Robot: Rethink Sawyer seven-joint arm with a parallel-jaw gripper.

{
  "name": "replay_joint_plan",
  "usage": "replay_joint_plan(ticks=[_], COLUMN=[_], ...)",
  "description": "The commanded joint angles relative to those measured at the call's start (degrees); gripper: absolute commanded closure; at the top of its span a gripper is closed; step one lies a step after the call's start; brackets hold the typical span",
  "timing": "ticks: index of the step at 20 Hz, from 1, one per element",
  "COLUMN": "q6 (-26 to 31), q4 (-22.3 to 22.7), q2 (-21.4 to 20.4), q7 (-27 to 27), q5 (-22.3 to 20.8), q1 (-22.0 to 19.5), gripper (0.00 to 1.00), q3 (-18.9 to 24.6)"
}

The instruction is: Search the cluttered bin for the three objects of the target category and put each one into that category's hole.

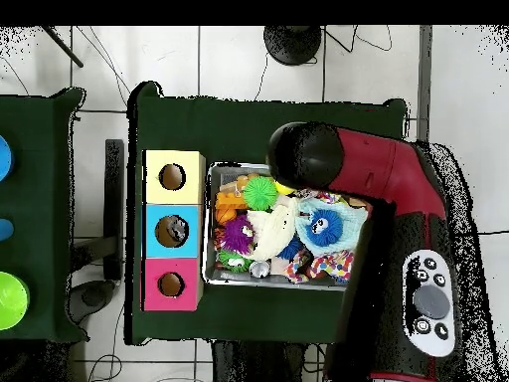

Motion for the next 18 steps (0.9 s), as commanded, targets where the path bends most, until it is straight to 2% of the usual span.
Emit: replay_joint_plan(ticks=[1, 9, 18], q6=[-1.49, -3.31, -6.38], q4=[6.34, 8.30, 11.16], q2=[0.78, 0.46, 1.00], q7=[13.32, 14.10, 18.05], q5=[1.50, 2.23, 6.08], q1=[0.89, 1.89, 2.51], gripper=[0.00, 0.00, 0.00], q3=[-1.59, -3.00, -5.48])
